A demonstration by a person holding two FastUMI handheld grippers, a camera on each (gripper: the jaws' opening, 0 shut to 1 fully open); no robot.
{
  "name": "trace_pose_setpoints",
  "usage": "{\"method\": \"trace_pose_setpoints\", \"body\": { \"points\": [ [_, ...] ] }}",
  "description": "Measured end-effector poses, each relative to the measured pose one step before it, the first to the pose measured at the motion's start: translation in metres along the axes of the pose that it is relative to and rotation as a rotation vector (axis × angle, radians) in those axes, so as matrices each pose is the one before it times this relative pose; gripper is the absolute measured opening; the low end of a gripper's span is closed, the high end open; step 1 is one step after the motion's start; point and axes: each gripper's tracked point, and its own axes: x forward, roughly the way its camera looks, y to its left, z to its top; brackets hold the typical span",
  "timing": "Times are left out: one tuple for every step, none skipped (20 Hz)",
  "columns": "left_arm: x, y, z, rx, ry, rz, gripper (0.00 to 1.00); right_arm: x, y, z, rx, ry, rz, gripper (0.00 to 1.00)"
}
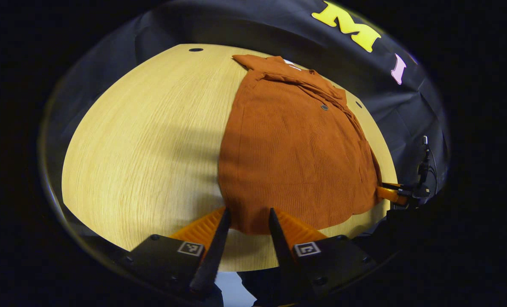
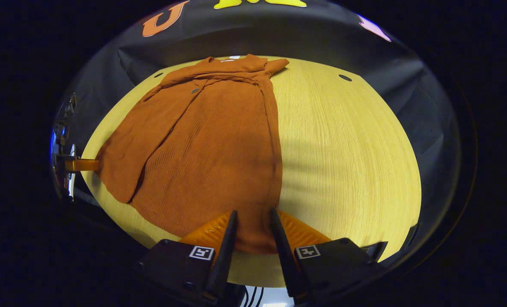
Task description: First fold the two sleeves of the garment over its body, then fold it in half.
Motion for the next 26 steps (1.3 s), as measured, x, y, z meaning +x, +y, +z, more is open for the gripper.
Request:
{"method": "trace_pose_setpoints", "body": {
  "points": [
    [0.00251,0.00563,0.00113,0.01197,0.00618,0.02562,0.52,0.00317,0.00599,0.00205,0.01826,-0.00358,0.01797,0.53],
    [-0.00179,-0.00082,0.00419,0.00069,0.00391,-0.0066,0.33,0.00071,-0.00037,0.00187,0.02098,-0.00697,0.00452,0.34],
    [0.00067,-0.00149,0.00103,0.0087,0.00315,-0.00551,0.13,-0.00049,-0.00085,0.00149,0.01176,0.00227,0.00677,0.16],
    [-0.00038,-0.00099,0.0012,0.01058,0.00054,-0.00663,0.08,-0.00021,-0.00057,0.00017,0.01207,-0.00185,0.00915,0.16],
    [-0.0003,-0.00231,0.00202,0.00414,-0.00645,-0.00514,0.07,-0.00146,-0.00134,0.00339,0.01904,-0.00811,0.00633,0.16],
    [0.00089,-0.00389,0.00365,0.00261,-0.00195,-0.01101,0.04,-0.00002,-0.00014,0.00061,0.02218,0.00358,0.00566,0.03],
    [-0.00124,-0.0036,0.0037,0.01284,-0.00723,-0.00161,0.03,-0.00068,-0.00012,0.00126,0.00739,0.0034,0.0068,0.03],
    [-0.00159,-0.00359,0.00619,0.02353,-0.01714,-0.00071,0.03,-0.0004,-0.00041,0.00368,-0.00027,-0.00707,0.00102,0.03],
    [-0.00396,-0.00254,0.00927,0.02826,-0.02406,0.0092,0.03,-0.0032,0.00018,0.00564,0.00327,-0.00964,0.00705,0.03],
    [-0.00386,-0.00084,0.00967,0.03126,-0.02769,0.01422,0.03,-0.00427,0.00139,0.00726,0.00204,-0.01795,0.00721,0.03],
    [-0.00266,-0.00423,0.00811,0.01966,-0.01939,-0.00288,0.03,-0.00415,0.00088,0.01029,-0.00138,-0.02132,0.00582,0.03],
    [-0.00284,-0.00363,0.00833,0.01318,-0.02157,-0.00535,0.03,-0.00278,0.00075,0.01081,-0.00054,-0.02274,0.00592,0.03],
    [-0.00263,-0.00427,0.00941,0.0101,-0.015,-0.00845,0.03,-0.0026,0.00144,0.01265,0.00347,-0.02103,0.00807,0.03],
    [-0.0012,-0.00254,0.00872,0.00462,-0.01743,-0.00628,0.03,-0.00238,0.00299,0.01279,0.00557,-0.02122,0.01163,0.03],
    [0.00009,-0.00108,0.01163,0.00213,-0.01596,-0.00522,0.03,-0.00148,0.00216,0.0142,0.0021,-0.02057,0.00949,0.03],
    [0.00055,-0.00111,0.01418,0.00071,-0.01891,-0.00585,0.03,0.00058,0.00327,0.01312,-0.00133,-0.02292,0.00762,0.03],
    [0.00107,-0.00083,0.01433,0.00094,-0.02287,-0.00537,0.03,0.001,0.00169,0.01197,-0.00566,-0.0131,0.00541,0.02],
    [0.00278,-0.00062,0.0135,0.0027,-0.02375,-0.00495,0.03,-0.00048,-0.00057,0.01167,-0.01499,-0.01584,-0.00445,0.02],
    [-0.00027,0.00074,0.01337,0.00374,-0.02188,-0.00476,0.03,-0.00031,0.00027,0.0133,-0.01534,-0.01833,0.00265,0.03],
    [0.00019,0.00209,0.01236,0.00476,-0.02072,-0.00212,0.03,0.00139,0.00079,0.01103,-0.01281,-0.01342,0.00205,0.03],
    [0.00071,0.0035,0.01178,0.00865,-0.01724,0.00543,0.03,-0.00032,-0.00029,0.01214,-0.00986,-0.01637,0.00163,0.03],
    [0.0,0.00149,0.01177,0.00615,-0.01555,0.00215,0.03,0.00216,0.00255,0.00998,-0.00472,-0.01791,-0.00006,0.02],
    [0.0,0.0009,0.01126,0.0055,-0.01652,-0.00307,0.03,0.00109,-0.00137,0.01408,0.00132,-0.01948,0.00136,0.02],
    [0.00146,0.00101,0.0115,0.00278,-0.01835,-0.0026,0.03,0.00069,-0.00022,0.01249,-0.0004,-0.01961,0.00029,0.02],
    [0.00259,0.00127,0.01219,0.00409,-0.01619,-0.00197,0.03,0.00135,-0.002,0.01434,-0.00288,-0.01958,-0.00294,0.03],
    [0.00309,0.00247,0.01222,0.01469,-0.01346,0.00092,0.03,0.00343,-0.00122,0.01358,-0.00815,-0.01968,-0.00138,0.02]
  ]
}}
